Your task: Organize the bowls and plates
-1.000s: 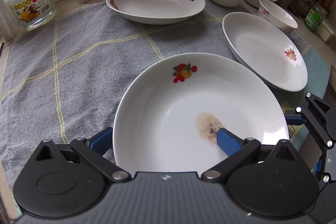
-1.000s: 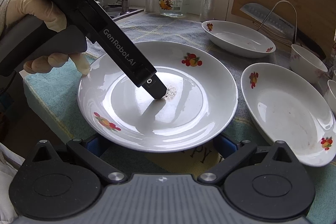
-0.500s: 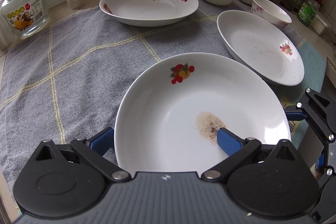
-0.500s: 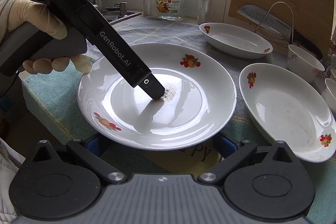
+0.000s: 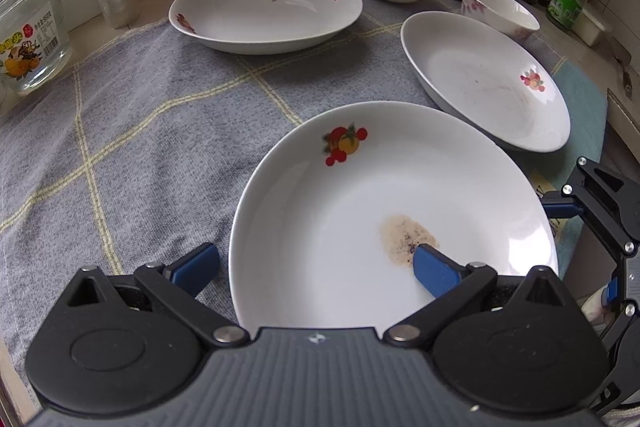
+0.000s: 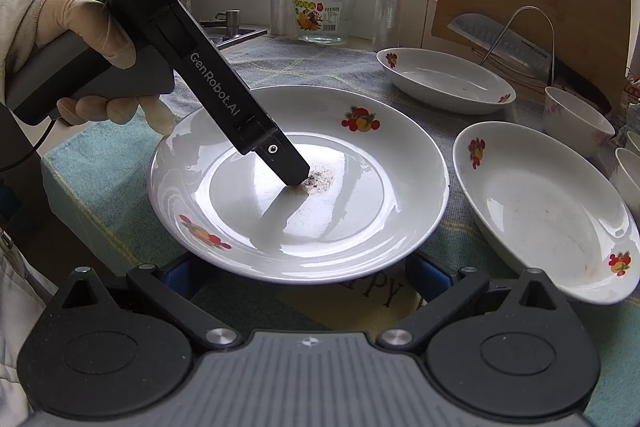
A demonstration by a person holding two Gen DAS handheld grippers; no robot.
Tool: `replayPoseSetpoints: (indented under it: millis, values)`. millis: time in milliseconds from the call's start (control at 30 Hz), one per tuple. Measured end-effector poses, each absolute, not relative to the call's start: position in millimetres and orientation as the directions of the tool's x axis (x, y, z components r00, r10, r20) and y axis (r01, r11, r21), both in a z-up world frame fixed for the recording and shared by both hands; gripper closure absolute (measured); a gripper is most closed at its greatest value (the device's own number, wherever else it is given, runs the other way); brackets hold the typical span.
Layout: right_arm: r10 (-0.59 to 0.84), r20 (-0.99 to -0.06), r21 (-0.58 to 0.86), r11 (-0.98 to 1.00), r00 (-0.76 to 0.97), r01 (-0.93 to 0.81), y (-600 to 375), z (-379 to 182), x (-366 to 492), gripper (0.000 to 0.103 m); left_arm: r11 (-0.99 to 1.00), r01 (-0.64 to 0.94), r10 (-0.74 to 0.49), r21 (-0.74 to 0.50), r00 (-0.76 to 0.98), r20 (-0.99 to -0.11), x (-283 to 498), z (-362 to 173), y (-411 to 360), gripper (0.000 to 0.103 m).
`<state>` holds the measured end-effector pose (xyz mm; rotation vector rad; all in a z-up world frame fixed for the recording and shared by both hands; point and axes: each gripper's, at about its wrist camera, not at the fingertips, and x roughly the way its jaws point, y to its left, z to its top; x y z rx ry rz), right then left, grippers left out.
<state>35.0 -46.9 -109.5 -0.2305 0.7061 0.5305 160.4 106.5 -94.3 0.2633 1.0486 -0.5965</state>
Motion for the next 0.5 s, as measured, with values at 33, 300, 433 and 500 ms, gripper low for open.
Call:
replayPoseSetpoints:
  millis: [33, 300, 433, 500]
  values:
    - [0.384, -0.669, -0.025, 0.844, 0.637, -0.536, -47, -110, 35, 0.000, 0.809, 0.583, -0.337, -0.073, 0.358, -0.871, 161, -94, 106, 0.000]
    - [0.387, -0.663, -0.026, 0.843, 0.641, -0.537, -47, -110, 34, 0.000, 0.809, 0.576, -0.367, -0.117, 0.340, -0.866, 162, -92, 111, 0.003]
    - [0.396, -0.659, -0.026, 0.838, 0.640, -0.545, -48, -110, 34, 0.000, 0.778, 0.599, -0.437, -0.191, 0.297, -0.849, 170, -82, 116, 0.004]
    - [0.403, -0.656, -0.025, 0.833, 0.638, -0.553, -49, -110, 34, 0.000, 0.763, 0.624, -0.425, -0.166, 0.291, -0.857, 172, -80, 113, 0.004]
